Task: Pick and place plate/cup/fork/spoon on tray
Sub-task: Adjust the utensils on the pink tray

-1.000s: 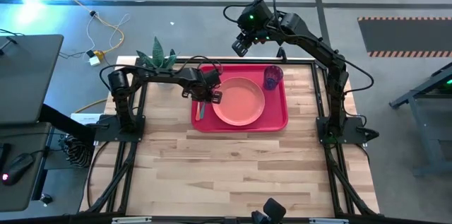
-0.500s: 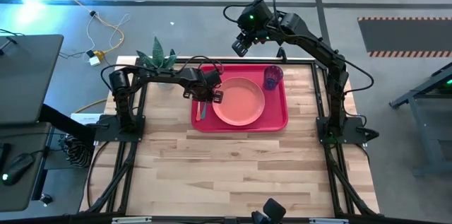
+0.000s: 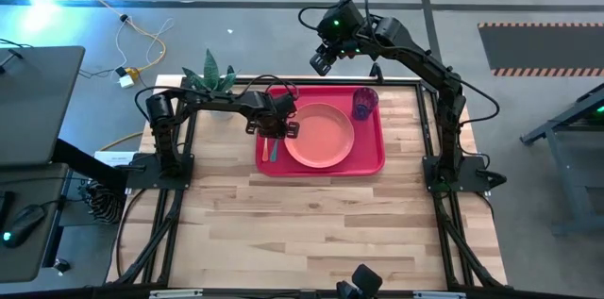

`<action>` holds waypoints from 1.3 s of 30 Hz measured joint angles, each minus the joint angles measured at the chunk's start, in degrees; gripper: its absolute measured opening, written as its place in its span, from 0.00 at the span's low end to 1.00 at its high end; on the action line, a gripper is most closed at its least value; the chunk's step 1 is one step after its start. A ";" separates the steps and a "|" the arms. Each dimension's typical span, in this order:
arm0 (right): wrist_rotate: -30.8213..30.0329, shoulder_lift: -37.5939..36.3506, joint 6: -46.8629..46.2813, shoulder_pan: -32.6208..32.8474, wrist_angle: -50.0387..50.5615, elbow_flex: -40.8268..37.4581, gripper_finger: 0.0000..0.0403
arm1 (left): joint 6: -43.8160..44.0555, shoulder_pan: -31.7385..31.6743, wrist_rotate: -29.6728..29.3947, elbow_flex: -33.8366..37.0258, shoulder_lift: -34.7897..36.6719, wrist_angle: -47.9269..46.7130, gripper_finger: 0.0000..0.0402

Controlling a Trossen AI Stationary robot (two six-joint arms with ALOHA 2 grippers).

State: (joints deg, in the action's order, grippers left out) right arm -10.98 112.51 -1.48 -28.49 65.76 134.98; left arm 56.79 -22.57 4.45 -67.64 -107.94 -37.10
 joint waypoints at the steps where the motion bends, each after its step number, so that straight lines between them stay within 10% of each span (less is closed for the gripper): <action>1: 0.00 0.00 0.00 0.02 0.00 0.00 0.37 | 0.10 0.00 -0.01 0.00 0.00 0.00 0.26; 24: 0.00 0.01 0.24 0.01 0.00 0.01 0.37 | -6.60 -2.49 -3.79 -5.94 0.06 -3.23 0.26; 39: 0.43 0.02 -4.73 0.02 0.11 0.01 0.37 | -26.28 -9.55 -5.60 -11.71 0.11 -7.69 0.26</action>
State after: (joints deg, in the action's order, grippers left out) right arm -10.56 112.53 -6.20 -28.47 65.87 134.98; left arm 30.51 -32.12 -1.15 -79.35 -107.83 -44.80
